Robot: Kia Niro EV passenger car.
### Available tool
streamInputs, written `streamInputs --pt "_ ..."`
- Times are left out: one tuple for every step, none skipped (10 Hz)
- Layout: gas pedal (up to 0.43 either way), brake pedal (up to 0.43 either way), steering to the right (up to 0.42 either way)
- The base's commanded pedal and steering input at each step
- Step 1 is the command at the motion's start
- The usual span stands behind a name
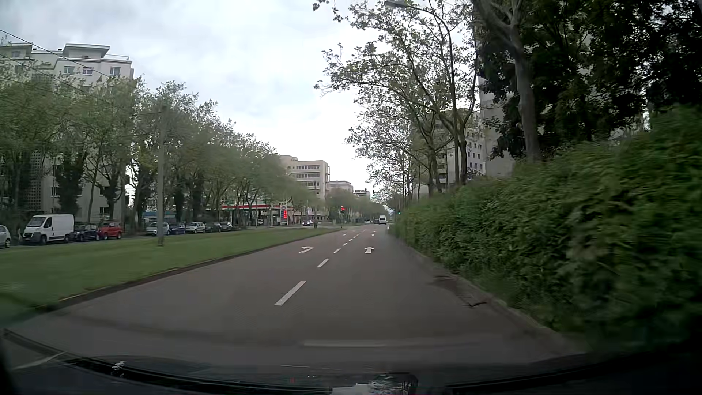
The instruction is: Follow the waypoints while adhering to traffic rules and regulations
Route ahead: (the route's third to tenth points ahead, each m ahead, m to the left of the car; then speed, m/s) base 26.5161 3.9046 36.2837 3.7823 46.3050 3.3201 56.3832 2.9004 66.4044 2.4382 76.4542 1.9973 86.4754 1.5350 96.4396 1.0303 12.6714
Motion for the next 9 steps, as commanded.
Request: streamInputs --pt "0.047 0.0 0.005" --pt "0.047 0.0 0.004" --pt "0.059 0.0 0.004" --pt "0.059 0.0 0.004" --pt "0.059 0.0 0.005" --pt "0.059 0.0 0.004" --pt "0.059 0.0 0.004" --pt "0.059 0.0 0.004" --pt "0.059 0.0 0.004"
